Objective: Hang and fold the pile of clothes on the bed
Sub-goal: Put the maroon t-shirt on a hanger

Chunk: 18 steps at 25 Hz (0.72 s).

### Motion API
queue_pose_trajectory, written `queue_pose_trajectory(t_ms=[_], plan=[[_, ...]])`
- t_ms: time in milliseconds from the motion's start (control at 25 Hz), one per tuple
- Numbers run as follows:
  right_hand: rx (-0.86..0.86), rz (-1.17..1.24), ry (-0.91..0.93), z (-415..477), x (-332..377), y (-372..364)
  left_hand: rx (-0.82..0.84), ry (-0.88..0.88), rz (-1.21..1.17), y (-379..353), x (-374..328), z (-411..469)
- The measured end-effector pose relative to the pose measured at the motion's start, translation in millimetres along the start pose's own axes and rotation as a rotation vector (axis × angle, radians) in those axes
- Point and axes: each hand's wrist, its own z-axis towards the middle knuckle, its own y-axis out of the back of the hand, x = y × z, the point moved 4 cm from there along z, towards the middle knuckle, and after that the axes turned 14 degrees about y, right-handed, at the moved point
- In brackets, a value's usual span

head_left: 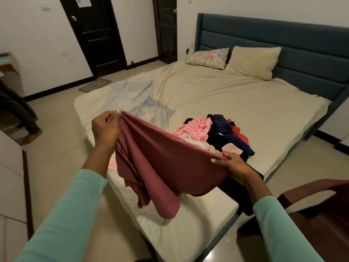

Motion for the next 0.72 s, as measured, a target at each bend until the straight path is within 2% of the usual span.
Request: queue_pose_trajectory(t_ms=[120,240,320,440,480,560,640,720], plan=[[0.032,0.245,-0.020,-23.4,24.4,-3.6,0.053,0.070,-0.086,19.9,16.5,6.5],[-0.012,0.313,-0.008,-43.6,42.4,-12.4,0.132,0.064,-0.087,30.2,28.0,-1.3],[-0.131,0.110,0.006,-51.4,45.3,-12.7,0.197,0.039,-0.058,35.3,36.1,-9.9],[-0.584,-0.518,0.180,-75.1,50.8,3.3,0.235,0.029,0.095,47.8,57.3,-16.8],[-0.747,-0.584,0.224,-87.1,52.8,9.4,0.221,-0.005,0.224,51.3,63.4,-19.8],[-0.954,-0.524,0.293,-108.0,54.8,18.2,0.196,-0.108,0.465,57.1,73.6,-35.6],[-1.052,-0.551,0.297,-120.5,59.3,27.9,0.187,-0.180,0.601,59.1,79.0,-61.3],[-1.116,-0.660,0.268,-129.2,64.2,37.7,0.193,-0.179,0.627,62.3,77.5,-84.1]])
